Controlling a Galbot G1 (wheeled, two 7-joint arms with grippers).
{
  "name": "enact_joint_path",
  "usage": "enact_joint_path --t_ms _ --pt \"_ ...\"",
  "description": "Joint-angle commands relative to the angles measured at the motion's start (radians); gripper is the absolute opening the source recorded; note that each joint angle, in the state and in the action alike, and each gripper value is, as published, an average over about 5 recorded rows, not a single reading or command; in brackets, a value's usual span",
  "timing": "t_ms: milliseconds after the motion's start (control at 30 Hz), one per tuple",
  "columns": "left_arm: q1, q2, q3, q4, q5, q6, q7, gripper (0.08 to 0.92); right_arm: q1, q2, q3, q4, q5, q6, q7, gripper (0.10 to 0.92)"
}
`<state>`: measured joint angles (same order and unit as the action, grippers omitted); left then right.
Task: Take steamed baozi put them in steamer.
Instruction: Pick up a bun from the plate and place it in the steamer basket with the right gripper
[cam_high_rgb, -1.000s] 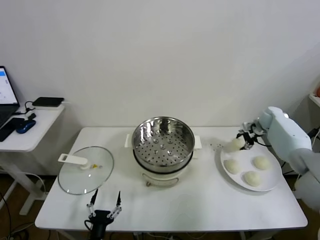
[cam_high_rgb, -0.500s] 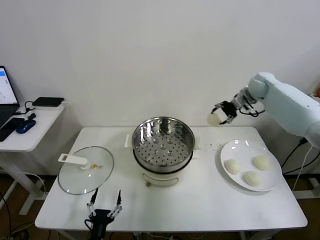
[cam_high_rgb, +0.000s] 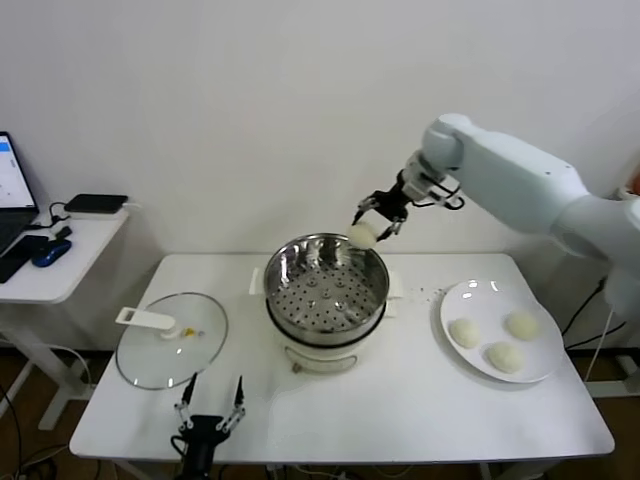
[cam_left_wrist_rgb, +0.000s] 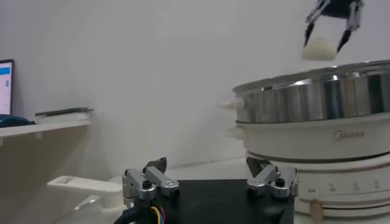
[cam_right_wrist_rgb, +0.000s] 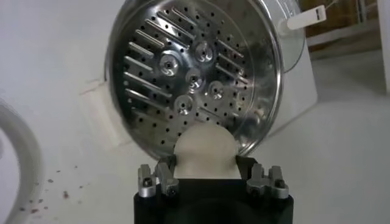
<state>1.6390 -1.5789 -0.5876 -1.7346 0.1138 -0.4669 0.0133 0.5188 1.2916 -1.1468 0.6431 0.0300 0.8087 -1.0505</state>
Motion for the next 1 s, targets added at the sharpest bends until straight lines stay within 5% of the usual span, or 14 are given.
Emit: enact_joint_path --t_ms 33,833,1000 --pt "-0.002 0.006 -0.003 0.003 -0.007 -0.003 -0.005 0.823 -0.074 0.292 0.032 -0.319 -0.05 0.064 -0.029 0.67" --pt "-0.018 0.024 0.001 0.012 -0.028 -0.002 -0.005 0.823 -0.131 0.315 0.041 -0.381 -0.027 0.064 -0.067 0.675" --pt "-0.014 0.022 0.001 0.006 -0.025 -0.001 -0.004 0.823 -0.118 0.301 0.034 -0.362 0.008 0.064 -0.073 0.768"
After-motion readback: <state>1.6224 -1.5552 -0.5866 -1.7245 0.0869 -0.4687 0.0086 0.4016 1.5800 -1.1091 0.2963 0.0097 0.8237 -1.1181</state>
